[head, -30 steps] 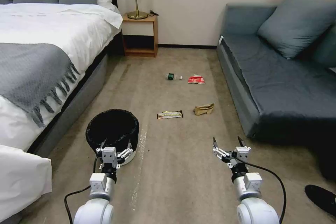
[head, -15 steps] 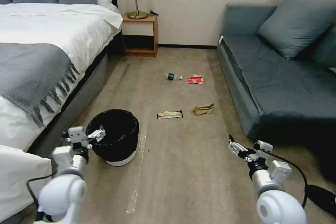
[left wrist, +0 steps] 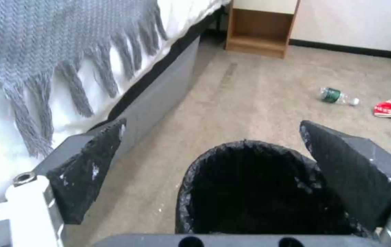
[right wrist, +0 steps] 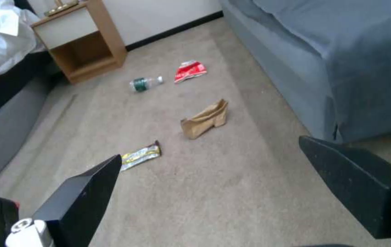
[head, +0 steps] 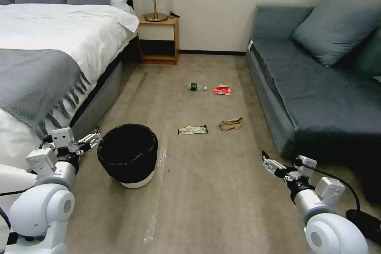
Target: Pick up the trash bin, then pick up the garbage on the floor and place it into the trash bin.
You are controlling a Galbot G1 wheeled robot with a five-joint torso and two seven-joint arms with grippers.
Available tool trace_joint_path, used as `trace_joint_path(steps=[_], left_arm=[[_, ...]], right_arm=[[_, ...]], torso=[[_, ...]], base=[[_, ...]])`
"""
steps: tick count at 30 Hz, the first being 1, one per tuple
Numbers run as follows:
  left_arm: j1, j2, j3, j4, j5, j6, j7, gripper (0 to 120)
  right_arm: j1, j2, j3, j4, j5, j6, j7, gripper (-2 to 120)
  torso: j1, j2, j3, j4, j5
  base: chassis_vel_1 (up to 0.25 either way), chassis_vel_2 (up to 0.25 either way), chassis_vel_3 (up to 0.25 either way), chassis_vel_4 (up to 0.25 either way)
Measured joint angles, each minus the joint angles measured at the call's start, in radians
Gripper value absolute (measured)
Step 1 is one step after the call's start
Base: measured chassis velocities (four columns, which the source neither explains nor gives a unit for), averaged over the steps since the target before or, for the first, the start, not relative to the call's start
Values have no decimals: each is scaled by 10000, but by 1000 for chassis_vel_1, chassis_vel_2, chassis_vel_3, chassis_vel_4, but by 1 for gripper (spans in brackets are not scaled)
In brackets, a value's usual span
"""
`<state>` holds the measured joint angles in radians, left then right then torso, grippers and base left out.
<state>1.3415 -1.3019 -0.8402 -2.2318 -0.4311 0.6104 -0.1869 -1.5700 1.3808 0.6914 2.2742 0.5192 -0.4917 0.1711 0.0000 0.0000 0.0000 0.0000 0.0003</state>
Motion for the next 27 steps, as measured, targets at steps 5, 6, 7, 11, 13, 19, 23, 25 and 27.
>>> trace_joint_path(steps=[5,6,7,11,13,19,23,25,27], left_arm=[[-522,355,-63,1239,-393,-118,-108,98],[-696,448,-61,1521,-415,-148,-158,98],[-916,586,-43,1862,-479,-185,-231,98],[-1617,905,66,2903,-890,-200,-539,98],[-1924,973,122,3423,-1096,-200,-688,98],[-2554,816,536,5072,-1462,-327,-993,98],[-2686,552,786,5635,-1464,-544,-933,97],[-2723,457,913,5785,-1458,-625,-852,94],[-2792,385,1045,5907,-1422,-676,-786,94]], right_arm=[[1,58,-7,-98,-68,56,-15,100],[10,80,-19,-146,-111,68,-16,100],[25,105,-42,-204,-166,89,-17,100],[75,170,-138,-339,-274,122,-18,100],[115,186,-164,-384,-303,125,-18,100],[207,174,-122,-498,-319,129,-11,100],[258,182,-99,-623,-320,139,9,100],[267,189,-94,-643,-321,140,14,100],[287,190,-87,-661,-322,141,20,100]], torso=[[0,-1,0,0,-4],[0,-1,0,0,-7],[0,0,0,0,-6],[0,-1,0,-1,-5],[0,0,0,-1,-4],[0,-1,1,0,-7],[0,-1,0,-1,-3],[0,-1,0,0,-6],[0,-1,0,0,-3]], base=[[0,0,0,0],[0,0,0,0],[0,0,0,0],[0,0,0,0],[0,0,0,0],[0,0,0,0],[0,0,0,0],[0,0,0,0],[0,0,0,0]])
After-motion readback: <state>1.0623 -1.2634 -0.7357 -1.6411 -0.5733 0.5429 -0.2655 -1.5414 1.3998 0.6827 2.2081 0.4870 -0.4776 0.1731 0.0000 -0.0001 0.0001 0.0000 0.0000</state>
